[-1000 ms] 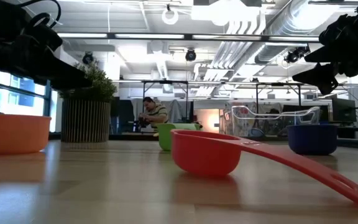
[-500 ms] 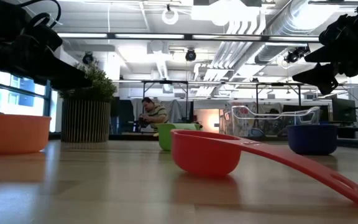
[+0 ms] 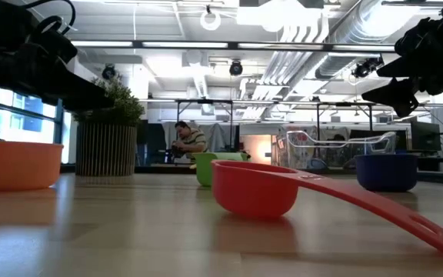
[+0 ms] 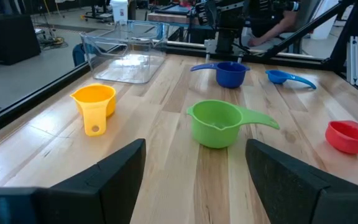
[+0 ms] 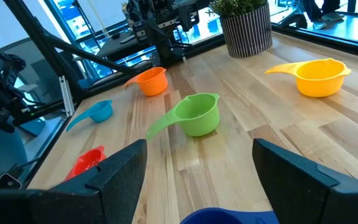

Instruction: Nest measuring cups in basket

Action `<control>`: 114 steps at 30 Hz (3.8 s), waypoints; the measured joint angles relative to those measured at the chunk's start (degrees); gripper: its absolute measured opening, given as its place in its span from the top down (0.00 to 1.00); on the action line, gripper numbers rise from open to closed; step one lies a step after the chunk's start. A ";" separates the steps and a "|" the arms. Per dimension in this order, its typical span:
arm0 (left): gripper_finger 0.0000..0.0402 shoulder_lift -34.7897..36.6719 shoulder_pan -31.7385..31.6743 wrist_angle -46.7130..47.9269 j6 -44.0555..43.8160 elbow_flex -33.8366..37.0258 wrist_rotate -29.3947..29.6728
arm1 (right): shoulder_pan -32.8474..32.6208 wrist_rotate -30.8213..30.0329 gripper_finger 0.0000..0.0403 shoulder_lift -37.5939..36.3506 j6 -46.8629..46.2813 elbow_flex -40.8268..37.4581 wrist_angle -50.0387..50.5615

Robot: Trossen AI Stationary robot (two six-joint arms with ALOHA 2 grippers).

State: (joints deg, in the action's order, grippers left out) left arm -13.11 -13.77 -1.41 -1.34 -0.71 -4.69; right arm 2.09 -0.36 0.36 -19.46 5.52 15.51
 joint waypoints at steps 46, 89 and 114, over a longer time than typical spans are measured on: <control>0.34 -1.91 -0.01 4.57 -14.53 -10.82 6.29 | 0.02 0.00 0.30 0.00 0.00 0.00 0.00; 0.34 -65.47 3.85 20.96 -31.86 -54.90 8.93 | 0.00 -0.02 0.30 0.00 0.00 0.00 0.00; 0.34 -80.78 8.25 11.77 -37.95 -54.90 11.03 | 0.00 -0.02 0.30 0.00 0.00 0.00 0.00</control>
State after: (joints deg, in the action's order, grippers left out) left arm -93.89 -5.51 10.36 -39.29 -55.61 6.34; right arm 2.09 -0.38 0.36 -19.46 5.52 15.50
